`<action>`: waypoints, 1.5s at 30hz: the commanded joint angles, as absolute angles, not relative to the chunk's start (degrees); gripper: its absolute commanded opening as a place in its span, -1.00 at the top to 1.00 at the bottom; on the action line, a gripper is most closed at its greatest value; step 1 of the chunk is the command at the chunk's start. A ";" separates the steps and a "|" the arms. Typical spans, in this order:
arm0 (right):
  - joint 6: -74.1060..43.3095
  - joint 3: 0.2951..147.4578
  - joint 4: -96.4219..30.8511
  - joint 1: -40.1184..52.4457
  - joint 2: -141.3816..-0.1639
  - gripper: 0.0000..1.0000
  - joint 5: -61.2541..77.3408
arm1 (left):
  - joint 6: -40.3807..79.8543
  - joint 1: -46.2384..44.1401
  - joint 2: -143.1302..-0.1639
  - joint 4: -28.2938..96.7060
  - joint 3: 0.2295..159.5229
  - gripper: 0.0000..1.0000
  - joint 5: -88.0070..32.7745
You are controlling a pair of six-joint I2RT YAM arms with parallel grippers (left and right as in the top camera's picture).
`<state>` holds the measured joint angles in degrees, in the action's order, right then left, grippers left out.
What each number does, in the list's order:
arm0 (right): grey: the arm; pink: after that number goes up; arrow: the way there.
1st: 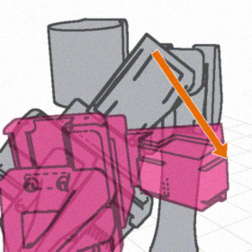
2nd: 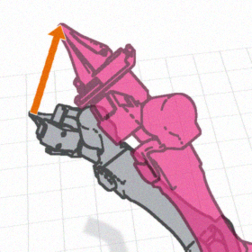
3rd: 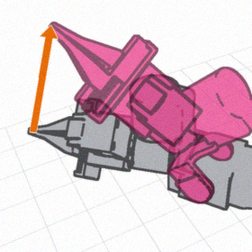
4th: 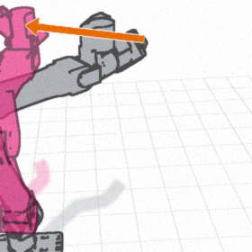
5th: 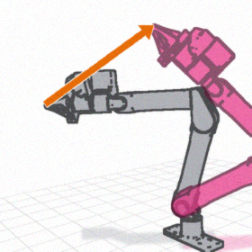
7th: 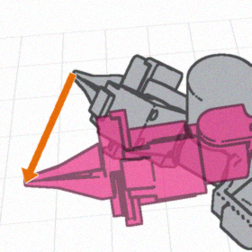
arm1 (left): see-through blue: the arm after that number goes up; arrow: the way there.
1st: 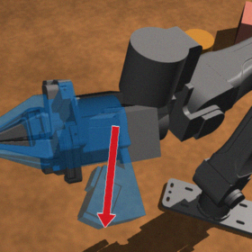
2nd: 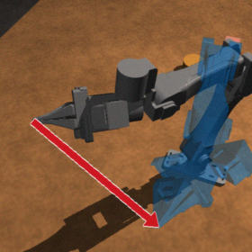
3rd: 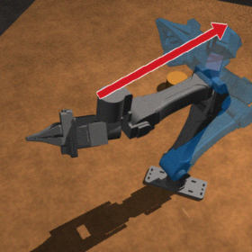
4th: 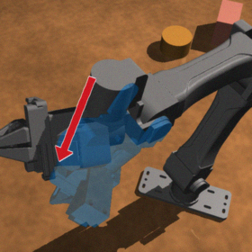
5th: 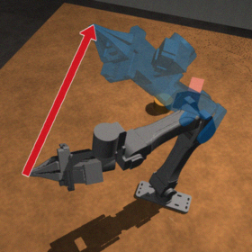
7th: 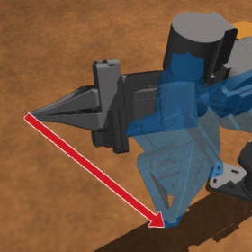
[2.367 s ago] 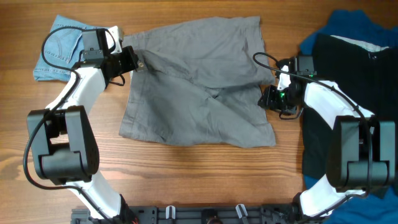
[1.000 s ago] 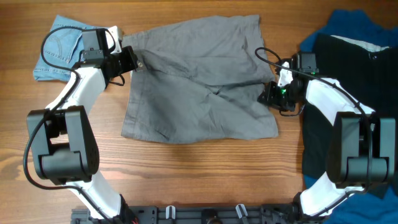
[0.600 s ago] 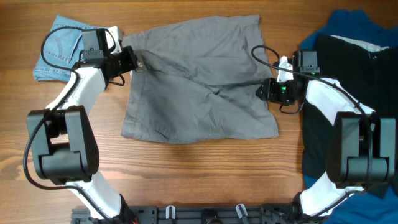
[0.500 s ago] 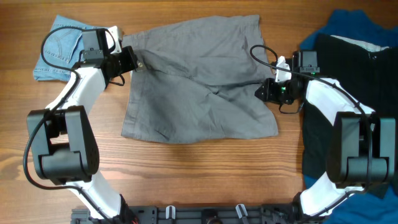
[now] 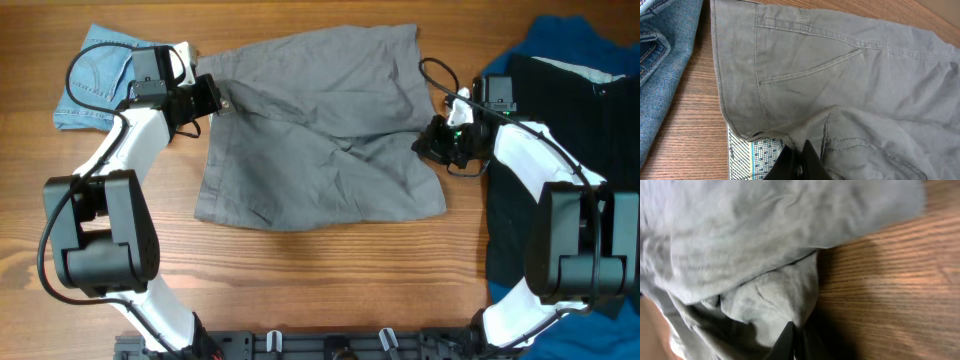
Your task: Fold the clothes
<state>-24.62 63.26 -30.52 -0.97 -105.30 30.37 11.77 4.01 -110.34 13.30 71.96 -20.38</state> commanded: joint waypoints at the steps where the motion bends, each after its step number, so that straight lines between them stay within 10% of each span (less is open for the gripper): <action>1: -33.36 64.77 -28.95 -1.28 -103.50 0.91 22.17 | 12.47 3.97 -108.64 13.28 72.99 0.92 -19.42; 10: -45.43 64.77 -23.90 -3.97 -103.50 0.91 17.50 | 12.49 4.01 -108.64 12.58 72.99 0.92 -19.40; 15: -25.71 64.77 -27.44 -4.36 -103.50 0.07 20.34 | 12.73 4.01 -108.64 12.23 72.99 0.92 -19.44; 19: -7.01 64.51 -27.97 -4.29 -103.66 -0.17 21.50 | 12.71 4.01 -108.64 12.23 72.99 0.92 -19.44; 31: -3.01 63.29 -25.17 -4.36 -106.24 -0.12 17.91 | 12.71 4.01 -108.64 13.28 72.99 0.92 -19.46; 45: -1.45 63.83 -30.30 -4.38 -106.56 0.91 39.57 | 12.69 4.01 -108.64 13.50 72.99 0.92 -19.42</action>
